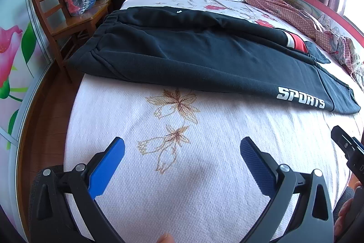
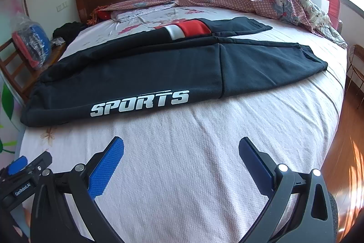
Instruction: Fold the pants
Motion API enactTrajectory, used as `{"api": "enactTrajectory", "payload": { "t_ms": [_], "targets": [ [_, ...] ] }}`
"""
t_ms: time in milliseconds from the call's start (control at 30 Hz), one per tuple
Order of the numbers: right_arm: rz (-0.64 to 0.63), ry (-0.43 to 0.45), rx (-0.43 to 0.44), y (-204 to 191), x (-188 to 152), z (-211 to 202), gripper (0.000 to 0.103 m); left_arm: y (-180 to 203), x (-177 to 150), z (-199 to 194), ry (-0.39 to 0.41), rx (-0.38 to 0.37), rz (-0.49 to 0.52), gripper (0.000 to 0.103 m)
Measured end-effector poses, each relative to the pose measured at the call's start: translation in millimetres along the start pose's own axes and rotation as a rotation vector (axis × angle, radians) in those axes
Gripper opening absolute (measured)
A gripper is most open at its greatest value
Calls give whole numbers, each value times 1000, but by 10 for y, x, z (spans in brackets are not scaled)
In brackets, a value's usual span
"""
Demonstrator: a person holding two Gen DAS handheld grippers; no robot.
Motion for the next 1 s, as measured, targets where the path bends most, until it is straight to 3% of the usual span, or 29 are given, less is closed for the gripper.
{"api": "enactTrajectory", "payload": {
  "t_ms": [1000],
  "targets": [
    [-8, -7, 2, -23, -27, 38, 100, -8, -10, 62, -18, -6, -9, 101]
  ]
}}
Point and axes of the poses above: each gripper's, at about its wrist camera, not at the fingertips, and z roughly the way its jaws point, y to its right, x to its top, the point moved 1 cm from there along z, roughly the way its jaws point, and after that the axes turned 7 degrees about -x, right-handed, at the moved point
